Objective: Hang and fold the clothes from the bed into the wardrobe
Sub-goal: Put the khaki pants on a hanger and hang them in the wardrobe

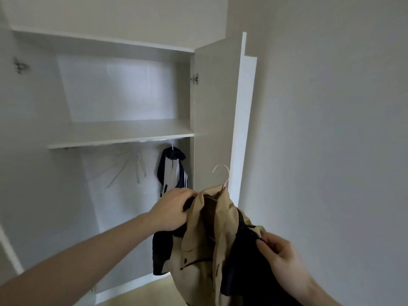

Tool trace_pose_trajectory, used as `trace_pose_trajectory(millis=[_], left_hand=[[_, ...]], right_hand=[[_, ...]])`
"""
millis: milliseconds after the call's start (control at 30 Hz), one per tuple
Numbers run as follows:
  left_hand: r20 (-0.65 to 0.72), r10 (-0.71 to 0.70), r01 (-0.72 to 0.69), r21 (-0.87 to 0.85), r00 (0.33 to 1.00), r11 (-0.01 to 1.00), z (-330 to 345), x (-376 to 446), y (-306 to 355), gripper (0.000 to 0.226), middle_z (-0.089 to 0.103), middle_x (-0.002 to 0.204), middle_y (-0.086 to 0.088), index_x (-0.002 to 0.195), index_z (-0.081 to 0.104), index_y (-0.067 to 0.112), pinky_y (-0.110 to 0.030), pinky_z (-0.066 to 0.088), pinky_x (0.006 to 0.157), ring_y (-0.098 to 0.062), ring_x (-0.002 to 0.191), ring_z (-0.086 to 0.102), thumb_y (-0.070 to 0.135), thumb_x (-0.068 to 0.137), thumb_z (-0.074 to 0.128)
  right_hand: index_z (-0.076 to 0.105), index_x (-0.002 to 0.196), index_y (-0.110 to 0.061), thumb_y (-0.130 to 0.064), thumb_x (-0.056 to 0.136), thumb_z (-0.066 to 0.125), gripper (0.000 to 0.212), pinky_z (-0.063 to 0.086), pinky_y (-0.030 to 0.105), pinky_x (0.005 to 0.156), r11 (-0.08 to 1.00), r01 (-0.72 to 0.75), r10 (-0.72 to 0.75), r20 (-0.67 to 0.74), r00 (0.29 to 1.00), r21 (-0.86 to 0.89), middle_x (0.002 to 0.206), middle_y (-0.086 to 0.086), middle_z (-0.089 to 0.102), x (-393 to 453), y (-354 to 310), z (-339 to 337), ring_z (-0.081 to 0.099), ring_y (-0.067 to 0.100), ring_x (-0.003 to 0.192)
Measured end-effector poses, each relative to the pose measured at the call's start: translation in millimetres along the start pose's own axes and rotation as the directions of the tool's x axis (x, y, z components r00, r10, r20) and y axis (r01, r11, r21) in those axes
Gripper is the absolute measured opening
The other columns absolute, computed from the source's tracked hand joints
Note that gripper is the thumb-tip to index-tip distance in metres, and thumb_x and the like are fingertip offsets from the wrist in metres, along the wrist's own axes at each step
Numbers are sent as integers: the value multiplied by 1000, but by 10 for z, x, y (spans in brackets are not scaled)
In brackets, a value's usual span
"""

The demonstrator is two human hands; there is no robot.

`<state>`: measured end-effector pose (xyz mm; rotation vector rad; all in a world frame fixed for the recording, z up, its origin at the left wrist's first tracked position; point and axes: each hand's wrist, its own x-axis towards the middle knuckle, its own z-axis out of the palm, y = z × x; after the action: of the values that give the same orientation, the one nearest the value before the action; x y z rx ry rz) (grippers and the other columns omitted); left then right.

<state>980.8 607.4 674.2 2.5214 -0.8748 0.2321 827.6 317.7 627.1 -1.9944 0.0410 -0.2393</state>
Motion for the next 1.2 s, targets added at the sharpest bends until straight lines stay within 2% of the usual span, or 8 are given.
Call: trace_pose_trajectory(millis=[133,300,400,500,667,800,967,1200], left_hand=[[42,-143,142,24,989,990,-209,-53,-535,43,63,126,11,136,59,31,-34,47,103,-7,114,56,22,94,59],[58,-275,270,72,960,960,-473,-49,-1220,46,53,145,9,142,54,28,-22,34,112,-9,132,48,23,97,61],[53,-292,287,85,955,954,-661,56,-1621,45,49,146,10,141,54,28,-20,32,109,-10,133,47,23,97,62],[4,-303,302,77,953,950,-886,219,-2043,44,49,143,9,138,56,27,-22,35,106,-11,123,51,23,95,64],[-123,-295,306,81,948,949,-1282,560,-2773,44,56,136,2,130,61,26,-24,35,101,-18,128,50,18,87,69],[-182,-287,302,60,941,952,-1588,835,-3224,45,56,132,-5,127,63,19,-28,38,105,-24,127,51,12,83,72],[-206,-303,324,79,930,943,-1883,1093,-3588,44,53,134,-8,128,62,18,-35,42,106,-26,124,52,17,85,72],[-212,-329,362,140,920,922,-2062,1531,-3997,50,48,142,-5,134,57,21,-41,41,109,-27,130,49,24,86,72]], right_hand=[[68,71,-21,-21,98,61,28,45,16,60,1000,15,-16,49,999,7,66,-1,66,426,-9,375,61,10,63],[76,85,-21,-19,97,62,18,51,16,70,1000,2,-2,6,1000,13,80,-3,75,991,13,852,71,10,79],[75,85,-17,-20,97,64,17,56,31,72,999,-32,33,-56,998,13,79,-1,75,1343,36,1186,70,14,79],[75,82,-28,-23,96,63,19,51,19,64,997,-66,69,-97,993,24,78,-12,75,1650,25,1547,69,-1,74],[76,87,-36,-23,97,63,21,51,24,68,992,-109,118,-153,981,62,77,-16,75,2116,-49,2111,69,3,77],[77,91,-33,-24,99,61,20,58,32,73,983,-146,164,-181,970,108,77,-12,76,2427,-122,2512,71,11,80],[78,104,-27,-24,100,59,20,53,28,69,979,-172,191,-208,959,104,86,-8,76,2810,-127,2882,72,14,81],[77,106,-25,-25,101,58,20,54,23,59,972,-215,228,-171,959,90,83,-6,75,3498,-85,3225,72,10,72]])
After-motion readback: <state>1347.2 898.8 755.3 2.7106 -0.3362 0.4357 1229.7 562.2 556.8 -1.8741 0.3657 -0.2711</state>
